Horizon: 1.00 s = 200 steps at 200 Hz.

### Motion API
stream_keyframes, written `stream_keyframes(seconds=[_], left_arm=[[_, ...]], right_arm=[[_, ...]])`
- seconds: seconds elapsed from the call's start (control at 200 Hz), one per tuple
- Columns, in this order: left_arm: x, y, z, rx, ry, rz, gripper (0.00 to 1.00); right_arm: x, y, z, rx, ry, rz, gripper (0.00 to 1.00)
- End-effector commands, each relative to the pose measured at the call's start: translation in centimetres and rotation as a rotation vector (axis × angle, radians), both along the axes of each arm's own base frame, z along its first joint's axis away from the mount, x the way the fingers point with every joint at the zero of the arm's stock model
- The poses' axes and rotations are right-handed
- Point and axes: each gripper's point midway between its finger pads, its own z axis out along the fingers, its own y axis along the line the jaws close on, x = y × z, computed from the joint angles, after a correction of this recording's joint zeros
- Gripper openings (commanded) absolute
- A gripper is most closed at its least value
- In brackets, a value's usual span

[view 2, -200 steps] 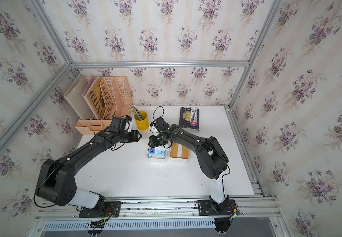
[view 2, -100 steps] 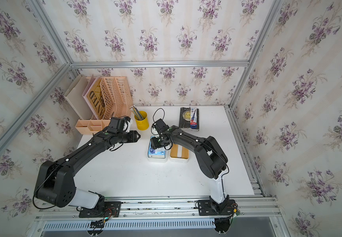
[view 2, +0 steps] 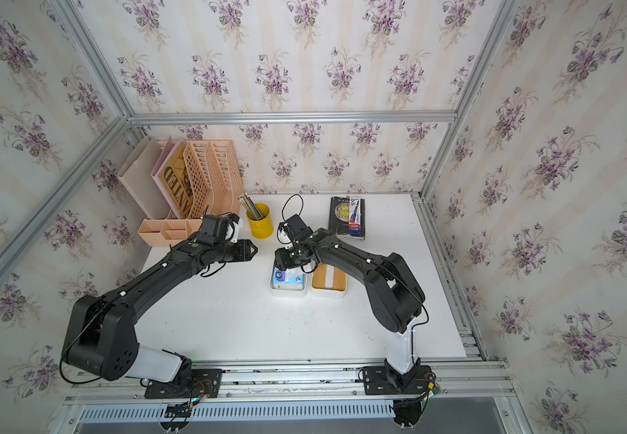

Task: Put the tissue paper into the tissue box
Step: Adjust the paper towel in the tissue box, then pick up the box lid from the center of the board.

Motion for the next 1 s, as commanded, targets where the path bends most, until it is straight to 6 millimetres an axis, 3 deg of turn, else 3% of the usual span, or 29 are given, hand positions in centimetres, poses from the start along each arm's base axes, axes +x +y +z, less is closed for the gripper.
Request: stream_keyframes(seconds=[0.0,0.17,0.475,0.714,0.994], left_arm=[[0.1,-0.1,0.3,-0.007,-0.014,-0.009,0.58],[0.2,-0.2,0.6,-0.013,-0.029,-0.014,0.59],[0.1,-0.1,1.0,-0.014,-0.058,-0.013,0.59],[0.1,-0.1,1.2,-0.015,-0.066,-0.015,0.59],[0.0,0.0,1.0,-0.023,-0.072,-0.012,0.58]], right_arm=[[0.3,-0.7,2.8,0.007,-0.059,-0.015,0.58],[1.2,-4.9,4.8,-0.091,-0.141,-0.087,0.62],[2.9,-14.0,1.0,-0.290,-0.122,-0.246,0.62],[2.6,-13.0,-1.3,-0.244,-0.057,-0.228,0.61],[4.9,-11.8,-3.6,-0.273,-0.046,-0.227,0.55]])
